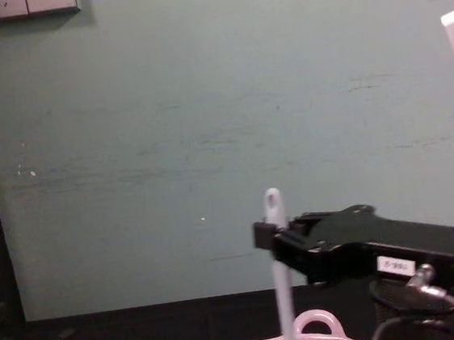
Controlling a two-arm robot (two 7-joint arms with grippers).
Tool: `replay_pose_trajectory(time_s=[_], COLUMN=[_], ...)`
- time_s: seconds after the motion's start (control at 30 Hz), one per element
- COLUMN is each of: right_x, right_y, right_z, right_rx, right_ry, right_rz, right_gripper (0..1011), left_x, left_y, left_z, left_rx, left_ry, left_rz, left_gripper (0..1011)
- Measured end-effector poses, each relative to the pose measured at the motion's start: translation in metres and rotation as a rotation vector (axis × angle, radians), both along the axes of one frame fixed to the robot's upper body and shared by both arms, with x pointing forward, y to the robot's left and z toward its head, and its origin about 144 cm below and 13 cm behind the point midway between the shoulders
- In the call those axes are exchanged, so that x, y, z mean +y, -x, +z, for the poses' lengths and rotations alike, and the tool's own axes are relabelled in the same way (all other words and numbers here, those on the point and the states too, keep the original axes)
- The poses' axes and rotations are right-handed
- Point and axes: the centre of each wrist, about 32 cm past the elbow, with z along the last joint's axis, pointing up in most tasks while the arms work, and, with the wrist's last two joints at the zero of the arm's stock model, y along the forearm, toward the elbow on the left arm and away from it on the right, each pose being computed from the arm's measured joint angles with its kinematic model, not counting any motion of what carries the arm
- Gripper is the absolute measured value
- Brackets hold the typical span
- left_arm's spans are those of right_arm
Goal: Use the one hand to pick up the spoon and stir the clear water in the bowl.
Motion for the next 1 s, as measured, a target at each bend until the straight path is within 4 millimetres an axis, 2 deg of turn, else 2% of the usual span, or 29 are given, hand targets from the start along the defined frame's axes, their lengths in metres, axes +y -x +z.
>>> replay_pose_trajectory(time_s=[0.27,0.5,0.67,1.0], right_x=[0.018,0.023,0.018,-0.008], right_y=[0.001,-0.009,-0.016,-0.020], right_z=[-0.001,-0.006,-0.010,-0.009], right_rx=[0.005,0.024,0.037,0.011], right_ry=[-0.044,-0.092,-0.103,-0.075], right_rz=[0.048,0.040,0.005,-0.115], right_gripper=[124,125,125,124], left_x=[0.000,0.000,0.000,0.000], left_y=[0.000,0.000,0.000,0.000], left_z=[0.000,0.000,0.000,0.000], left_rx=[0.000,0.000,0.000,0.000], left_ry=[0.000,0.000,0.000,0.000], left_rz=[0.000,0.000,0.000,0.000], left_gripper=[1005,1005,1005,1005])
